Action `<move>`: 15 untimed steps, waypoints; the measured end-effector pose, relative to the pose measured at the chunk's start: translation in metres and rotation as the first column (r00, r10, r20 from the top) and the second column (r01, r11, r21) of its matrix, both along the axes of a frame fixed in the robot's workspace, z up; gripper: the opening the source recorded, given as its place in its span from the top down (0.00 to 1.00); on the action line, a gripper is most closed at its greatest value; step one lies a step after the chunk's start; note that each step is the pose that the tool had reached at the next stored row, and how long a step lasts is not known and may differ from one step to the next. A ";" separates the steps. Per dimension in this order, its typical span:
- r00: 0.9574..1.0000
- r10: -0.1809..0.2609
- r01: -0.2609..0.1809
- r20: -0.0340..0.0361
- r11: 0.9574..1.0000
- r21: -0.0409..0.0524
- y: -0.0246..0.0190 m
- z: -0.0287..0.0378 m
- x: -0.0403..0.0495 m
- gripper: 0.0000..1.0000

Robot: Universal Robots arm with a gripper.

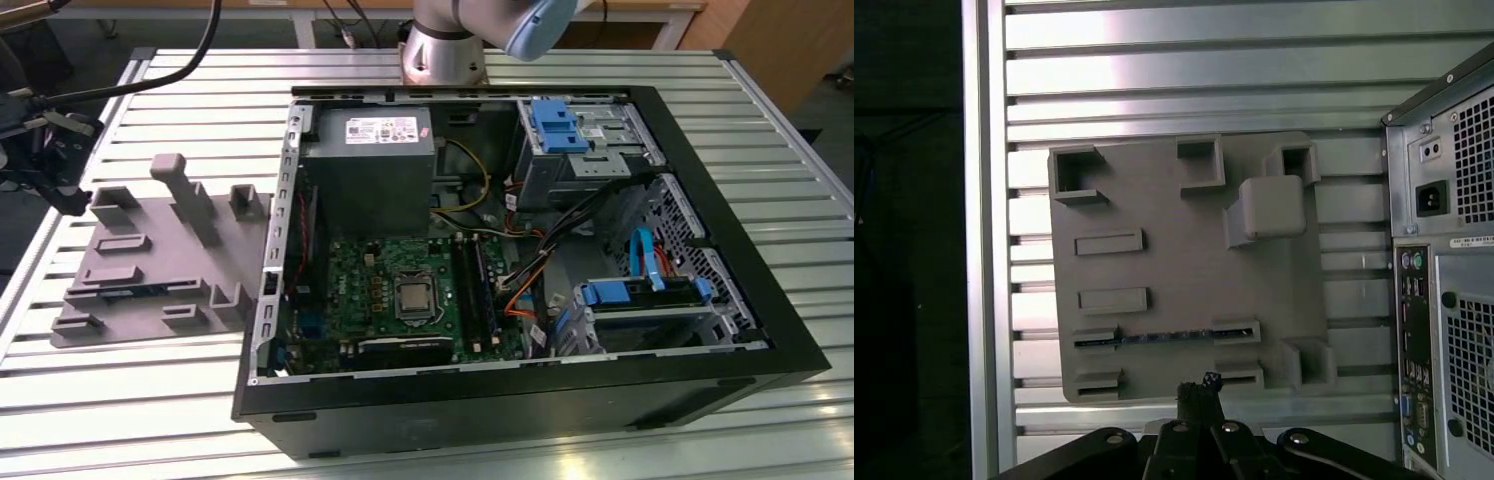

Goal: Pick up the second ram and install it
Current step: 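Pick up the second ram and move it above second insertion slot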

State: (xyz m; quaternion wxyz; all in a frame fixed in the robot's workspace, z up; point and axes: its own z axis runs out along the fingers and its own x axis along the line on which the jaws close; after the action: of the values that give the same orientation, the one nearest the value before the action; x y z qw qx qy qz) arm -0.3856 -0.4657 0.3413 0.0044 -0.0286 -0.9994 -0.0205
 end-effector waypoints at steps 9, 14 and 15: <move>1.000 0.000 0.000 0.000 1.000 0.000 0.0000 0.0000 -0.0002 0.89; 1.000 0.021 -0.021 0.000 1.000 0.000 0.0000 0.0000 -0.0003 0.89; 0.999 0.036 -0.036 0.000 0.999 0.000 0.0000 0.0000 -0.0003 0.89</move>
State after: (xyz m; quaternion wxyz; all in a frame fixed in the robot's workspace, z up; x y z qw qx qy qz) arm -0.3859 -0.4658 0.3413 0.0048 -0.0104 -0.9997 -0.0205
